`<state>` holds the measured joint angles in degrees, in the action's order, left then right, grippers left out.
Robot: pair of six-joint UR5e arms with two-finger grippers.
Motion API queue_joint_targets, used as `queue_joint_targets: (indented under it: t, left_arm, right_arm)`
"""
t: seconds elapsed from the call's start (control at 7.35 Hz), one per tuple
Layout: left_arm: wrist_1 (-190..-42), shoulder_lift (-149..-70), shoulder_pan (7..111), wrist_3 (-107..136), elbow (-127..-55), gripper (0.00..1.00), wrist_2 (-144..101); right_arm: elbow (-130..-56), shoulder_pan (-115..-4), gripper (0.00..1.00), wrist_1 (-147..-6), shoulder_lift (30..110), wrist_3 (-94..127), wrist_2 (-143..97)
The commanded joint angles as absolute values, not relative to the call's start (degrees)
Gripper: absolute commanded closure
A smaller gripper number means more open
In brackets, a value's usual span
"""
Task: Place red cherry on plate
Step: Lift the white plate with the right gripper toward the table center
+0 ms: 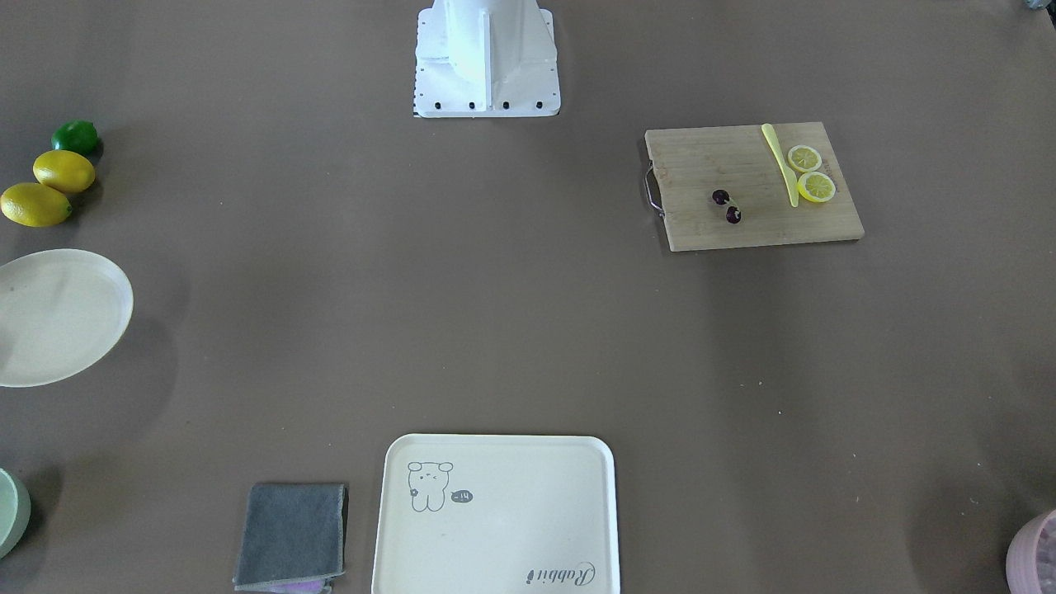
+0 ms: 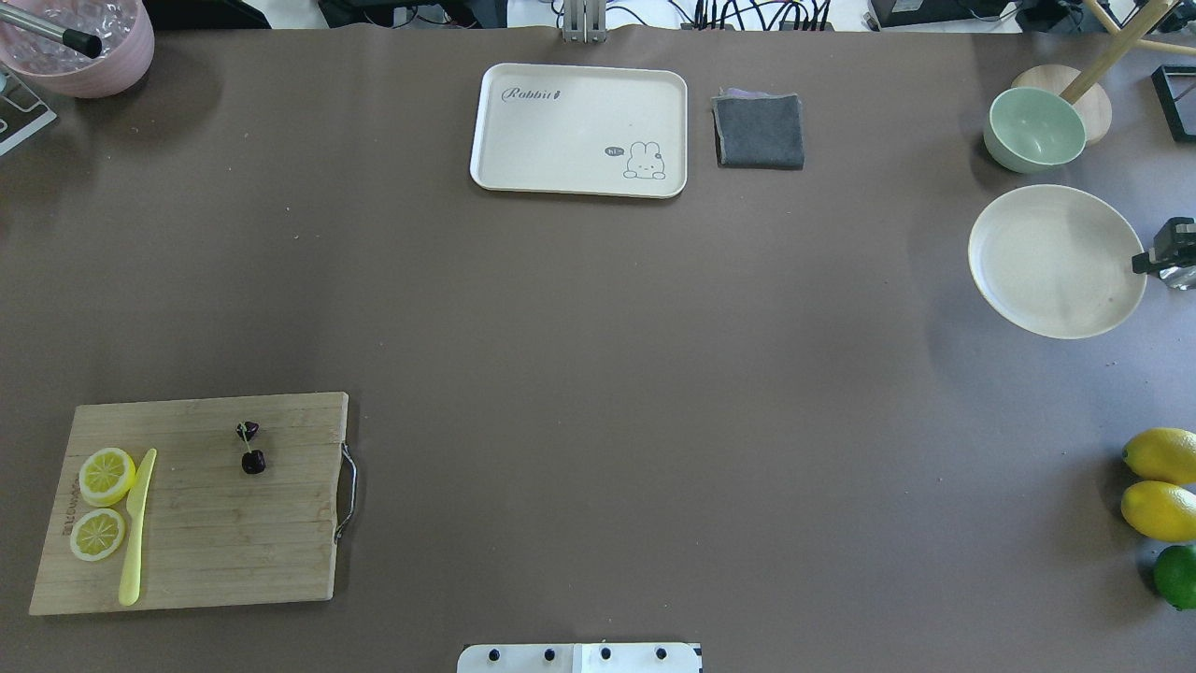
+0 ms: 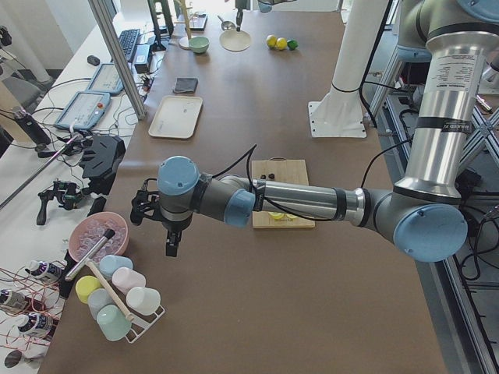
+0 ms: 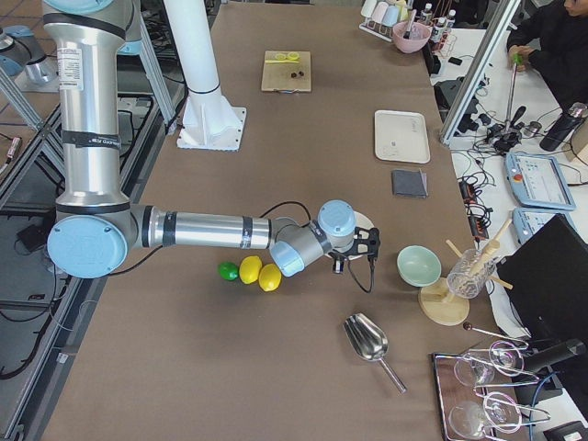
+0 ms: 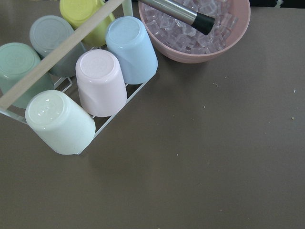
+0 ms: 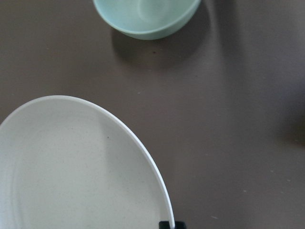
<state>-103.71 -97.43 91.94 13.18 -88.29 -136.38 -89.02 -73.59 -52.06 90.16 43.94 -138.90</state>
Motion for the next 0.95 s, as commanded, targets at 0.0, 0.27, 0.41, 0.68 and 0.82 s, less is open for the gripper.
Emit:
queue_joint_targets:
  t: [0.0, 0.27, 0.41, 0.68, 0.82]
  left_arm:
    - [-103.8, -97.5, 91.9, 13.2, -88.1, 0.02, -136.4]
    - [-103.8, -97.4, 91.9, 13.4, -88.0, 0.02, -136.4]
    - [-103.8, -97.5, 91.9, 13.4, -87.7, 0.02, -136.3]
    - [-104.1, -97.6, 91.9, 13.5, -88.2, 0.02, -136.5]
    - [-104.1, -97.8, 91.4, 13.6, -89.3, 0.02, -137.0]
  right_arm:
    - [-94.6, -68.5, 1.00, -52.3, 84.7, 52.9, -138.3]
    - [-94.9, -60.0, 1.00, -52.3, 76.8, 63.8, -134.4]
    - [-94.8, -54.3, 1.00, -53.1, 72.6, 68.3, -129.8]
    - [-94.8, -45.2, 1.00, -64.8, 62.4, 72.9, -121.6]
    - [-94.8, -41.3, 1.00, -65.7, 61.6, 74.0, -117.5]
